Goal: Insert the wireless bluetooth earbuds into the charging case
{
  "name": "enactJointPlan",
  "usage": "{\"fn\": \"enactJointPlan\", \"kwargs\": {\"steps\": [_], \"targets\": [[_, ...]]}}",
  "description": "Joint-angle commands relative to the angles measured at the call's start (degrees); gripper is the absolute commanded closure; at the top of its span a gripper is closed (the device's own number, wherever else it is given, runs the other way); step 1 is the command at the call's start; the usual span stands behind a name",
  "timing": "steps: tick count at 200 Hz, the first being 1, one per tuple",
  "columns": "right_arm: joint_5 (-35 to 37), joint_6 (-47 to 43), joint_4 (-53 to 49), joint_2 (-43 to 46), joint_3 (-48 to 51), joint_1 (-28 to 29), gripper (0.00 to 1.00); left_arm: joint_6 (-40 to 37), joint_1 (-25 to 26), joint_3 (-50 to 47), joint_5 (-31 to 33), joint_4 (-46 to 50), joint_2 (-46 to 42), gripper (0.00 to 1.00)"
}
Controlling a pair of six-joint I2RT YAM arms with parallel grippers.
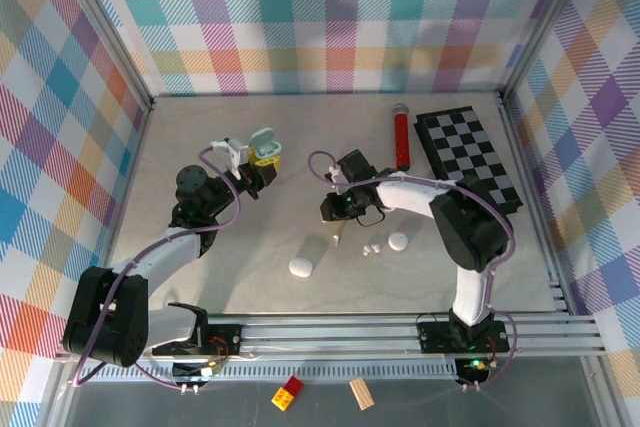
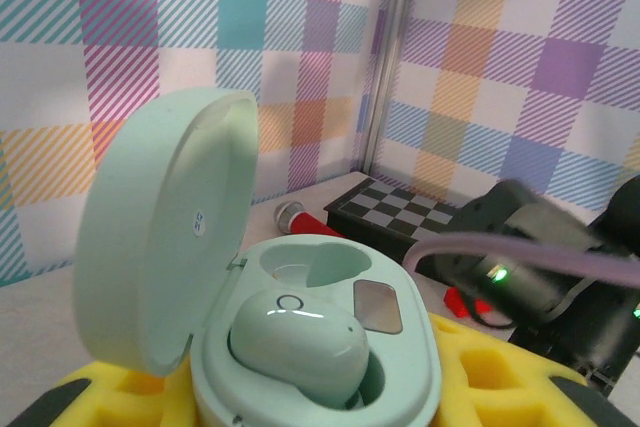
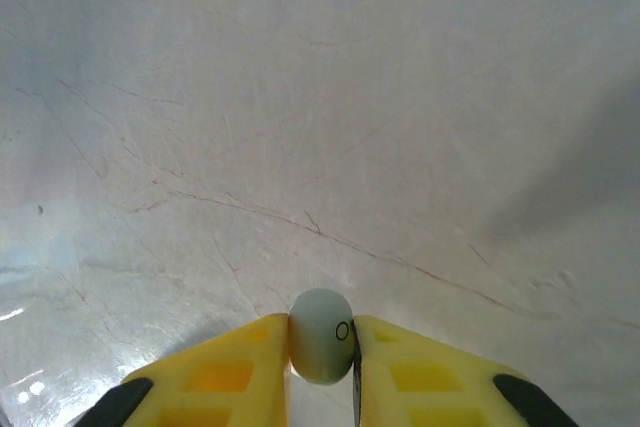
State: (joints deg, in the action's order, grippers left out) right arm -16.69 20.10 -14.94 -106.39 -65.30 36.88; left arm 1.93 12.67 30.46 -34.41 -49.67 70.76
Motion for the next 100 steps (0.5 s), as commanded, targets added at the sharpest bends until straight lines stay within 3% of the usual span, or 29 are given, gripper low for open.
{"fn": "enactJointPlan", "kwargs": {"steps": [1,56,100], "targets": [[6.49,-2.38,2.6,6.12,1.74,0.19,0.81,-1.42,0.62,-0.39,-1.86,-2.12,-0.34,0.74],[11.83,-9.75,1.15,21.86,4.23,0.12,0.8,-7.62,5.0,0.45,-4.46,2.69,-0.89,0.74],[6.65,-16.43,-4.1,30.77,-0.32,0.33,0.8,-11.09,8.28,2.44,-7.9,6.88,0.24,0.74]]}}
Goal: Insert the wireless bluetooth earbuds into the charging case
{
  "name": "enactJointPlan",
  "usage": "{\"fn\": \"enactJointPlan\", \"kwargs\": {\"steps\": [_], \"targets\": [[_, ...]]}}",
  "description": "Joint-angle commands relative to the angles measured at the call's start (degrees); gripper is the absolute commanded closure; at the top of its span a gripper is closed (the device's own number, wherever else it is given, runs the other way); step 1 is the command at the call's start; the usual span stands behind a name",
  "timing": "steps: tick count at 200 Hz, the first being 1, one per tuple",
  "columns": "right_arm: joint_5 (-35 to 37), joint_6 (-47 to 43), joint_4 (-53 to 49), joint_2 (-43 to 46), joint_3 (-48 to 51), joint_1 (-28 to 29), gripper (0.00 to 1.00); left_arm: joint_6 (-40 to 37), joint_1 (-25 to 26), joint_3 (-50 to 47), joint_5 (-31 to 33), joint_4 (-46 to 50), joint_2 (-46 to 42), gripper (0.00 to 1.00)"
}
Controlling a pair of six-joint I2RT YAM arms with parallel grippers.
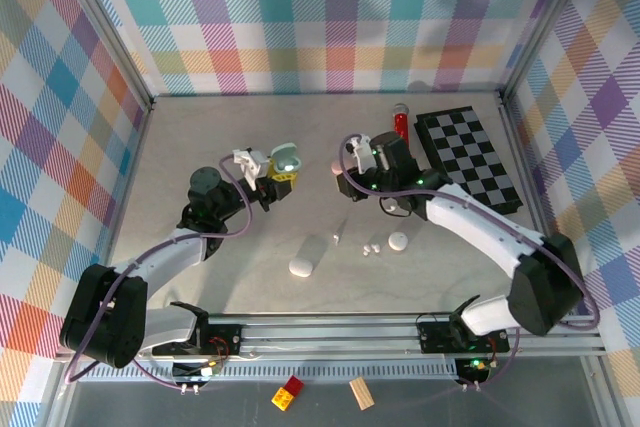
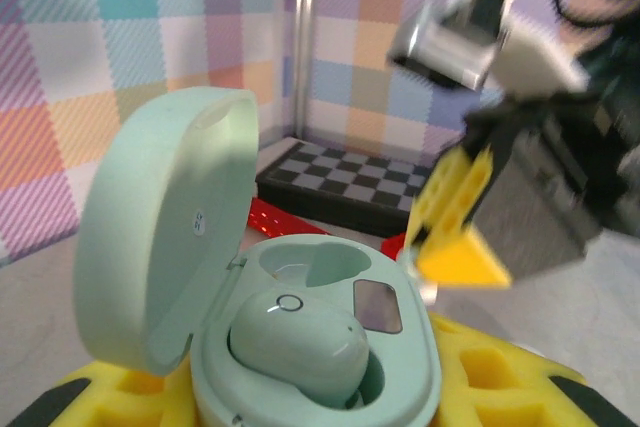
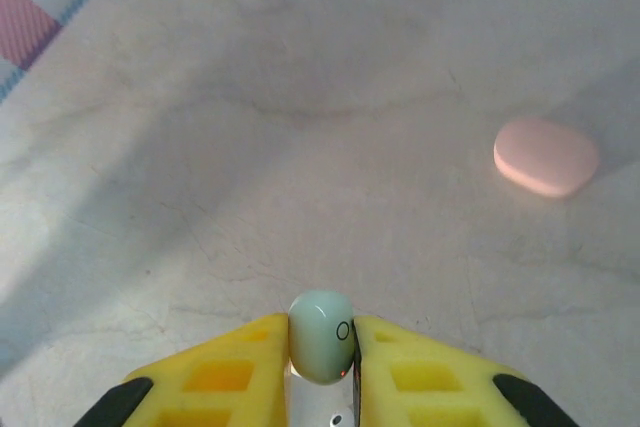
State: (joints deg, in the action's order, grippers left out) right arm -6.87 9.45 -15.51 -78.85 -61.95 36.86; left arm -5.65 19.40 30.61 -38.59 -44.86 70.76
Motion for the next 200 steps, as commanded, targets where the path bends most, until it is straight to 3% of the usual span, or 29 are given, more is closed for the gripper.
{"fn": "enactJointPlan", "kwargs": {"steps": [1,65,200], "targets": [[-3.33,-5.91,-3.63,3.34,-3.81,0.38,0.8,-3.54,1.62,2.36,-3.84,2.11,0.29,0.74],[-3.5,-16.69,-10.24,3.46,-13.35,5.62,0.79,-5.3,5.28,5.91,-7.9,6.22,3.27,0.74],[-2.78,-17.31,-10.16,-1.02,-13.9,7.08,0.8,-8.9,6.97,7.8,-7.9,12.03,2.19,0.75]]}}
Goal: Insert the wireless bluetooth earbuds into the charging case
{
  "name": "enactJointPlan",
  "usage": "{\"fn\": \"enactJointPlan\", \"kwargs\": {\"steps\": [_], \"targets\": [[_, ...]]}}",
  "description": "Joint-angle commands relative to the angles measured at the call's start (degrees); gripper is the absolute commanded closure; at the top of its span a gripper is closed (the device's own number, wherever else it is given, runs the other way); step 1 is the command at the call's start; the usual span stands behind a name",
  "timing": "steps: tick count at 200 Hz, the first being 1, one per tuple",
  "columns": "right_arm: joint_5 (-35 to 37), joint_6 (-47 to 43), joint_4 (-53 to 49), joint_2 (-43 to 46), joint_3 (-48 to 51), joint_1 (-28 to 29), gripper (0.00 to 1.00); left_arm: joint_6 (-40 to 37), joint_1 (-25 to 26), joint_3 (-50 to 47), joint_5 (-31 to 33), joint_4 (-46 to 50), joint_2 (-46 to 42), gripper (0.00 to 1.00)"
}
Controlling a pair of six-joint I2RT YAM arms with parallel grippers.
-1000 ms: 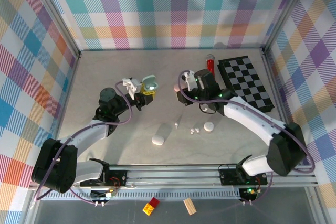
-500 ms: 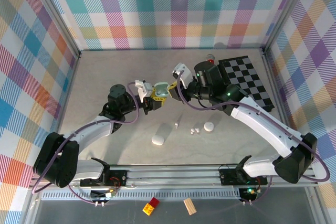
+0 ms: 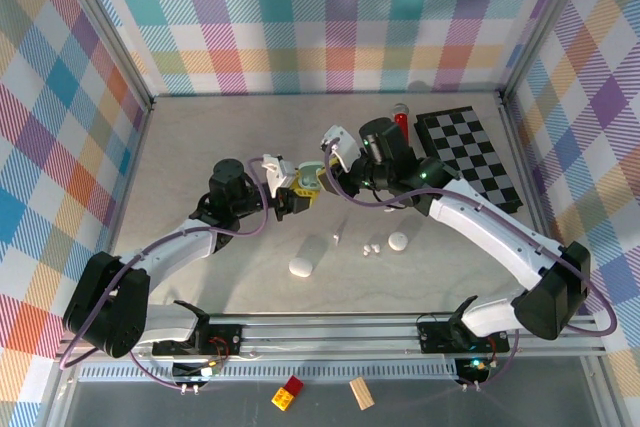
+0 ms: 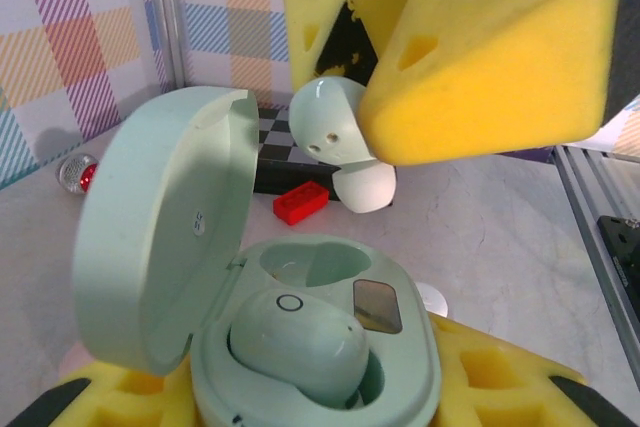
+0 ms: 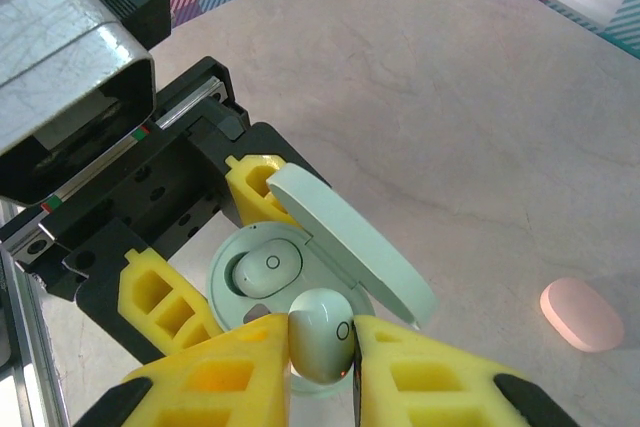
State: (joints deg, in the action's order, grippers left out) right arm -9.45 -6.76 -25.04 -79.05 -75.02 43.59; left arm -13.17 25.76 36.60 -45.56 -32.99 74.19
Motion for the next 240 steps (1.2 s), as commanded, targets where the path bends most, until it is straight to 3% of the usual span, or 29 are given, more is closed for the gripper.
{"fn": "enactJointPlan", "kwargs": {"steps": [1,151,183,204,240], "targets": [[-0.21,-1.12,-0.63,-0.84,-0.83,0.35,0.8,-1.4,0.61,1.81,-0.93,0.14,-1.24,0.75],[0.12,-1.86,-3.34,-2.56,-0.94,0.35,0.79,-1.04,0.58,1.89,0.92,0.3,-2.65,0.75],[-4.1,0.46,-3.23,-3.31,-2.3,0.35,0.72,-0.52,0.61,1.98,0.31,-0.27,-2.34,0.75],[-3.27,0.7,-2.84,-2.5,-2.52,0.31,0.69,-0.37,0.61,1.89,0.68,-0.37,-2.45,0.75],[-6.2,5.56,-0.13,1.16,-1.71,-2.06,0.55,-0.46,0.61,1.64,0.91,-0.13,-2.65,0.75]]}}
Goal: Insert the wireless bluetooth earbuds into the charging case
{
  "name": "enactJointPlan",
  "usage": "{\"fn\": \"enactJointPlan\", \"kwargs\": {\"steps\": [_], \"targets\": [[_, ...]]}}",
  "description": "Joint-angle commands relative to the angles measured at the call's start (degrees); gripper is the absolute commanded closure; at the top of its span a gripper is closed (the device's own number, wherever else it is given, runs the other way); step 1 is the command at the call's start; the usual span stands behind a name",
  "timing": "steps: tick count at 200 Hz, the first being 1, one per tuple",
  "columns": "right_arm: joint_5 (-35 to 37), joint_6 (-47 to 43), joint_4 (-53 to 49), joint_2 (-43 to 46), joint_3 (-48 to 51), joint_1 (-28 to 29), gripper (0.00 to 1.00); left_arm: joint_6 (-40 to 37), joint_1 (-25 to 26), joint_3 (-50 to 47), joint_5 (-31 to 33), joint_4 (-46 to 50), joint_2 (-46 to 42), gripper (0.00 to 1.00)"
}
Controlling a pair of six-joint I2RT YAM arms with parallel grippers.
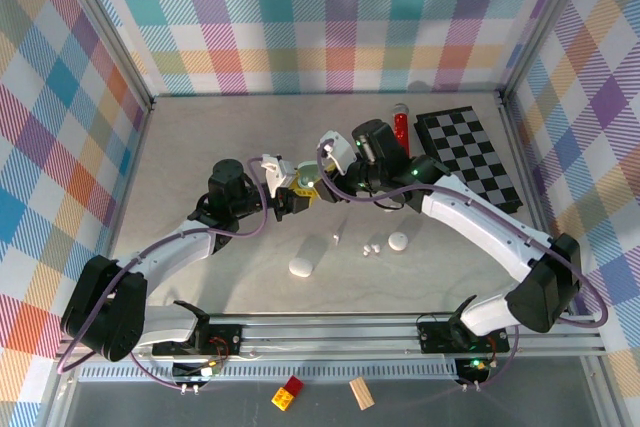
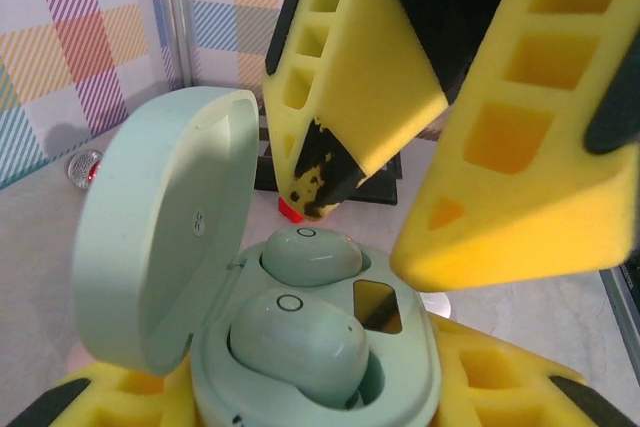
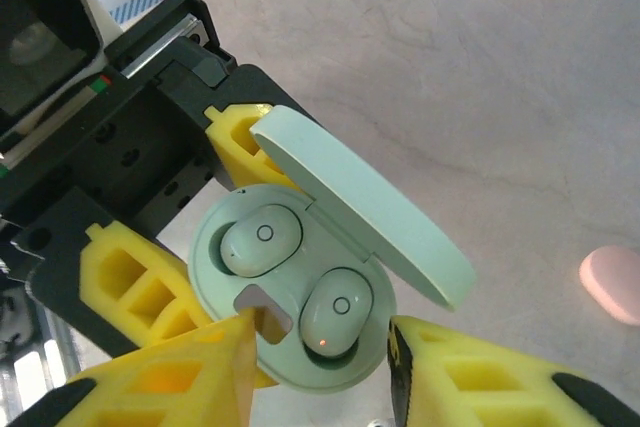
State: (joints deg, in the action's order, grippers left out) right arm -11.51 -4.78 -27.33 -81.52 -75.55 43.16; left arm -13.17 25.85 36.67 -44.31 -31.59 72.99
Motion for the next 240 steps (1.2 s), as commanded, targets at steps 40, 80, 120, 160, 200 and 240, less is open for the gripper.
{"fn": "enactJointPlan", "kwargs": {"steps": [40,80,120,160,200,240], "targets": [[-8.89,13.59,9.06,5.55,0.83,-6.41,0.39,-0.47,0.5,1.48,-0.71,-1.89,-1.47,0.75],[-7.72,18.89,0.6,-2.28,-7.7,-8.64,0.38,-0.58,0.52,1.48,-1.39,-1.98,-1.71,0.75],[-7.1,17.57,-7.26,-9.57,-14.8,-8.86,0.37,-0.43,0.52,1.57,-1.33,-2.09,-1.71,0.75],[-8.44,15.19,-10.19,-10.29,-14.94,-8.79,0.38,0.65,0.52,1.13,0.28,-3.43,-1.8,0.75],[-9.06,14.27,-10.53,-7.22,-11.77,-8.79,0.38,0.85,0.43,1.65,1.14,-3.52,-1.67,0.75],[-16.27,24.5,-4.23,-3.36,-6.76,-12.97,0.32,2.81,0.51,1.41,0.96,-7.52,-0.63,0.75]]}}
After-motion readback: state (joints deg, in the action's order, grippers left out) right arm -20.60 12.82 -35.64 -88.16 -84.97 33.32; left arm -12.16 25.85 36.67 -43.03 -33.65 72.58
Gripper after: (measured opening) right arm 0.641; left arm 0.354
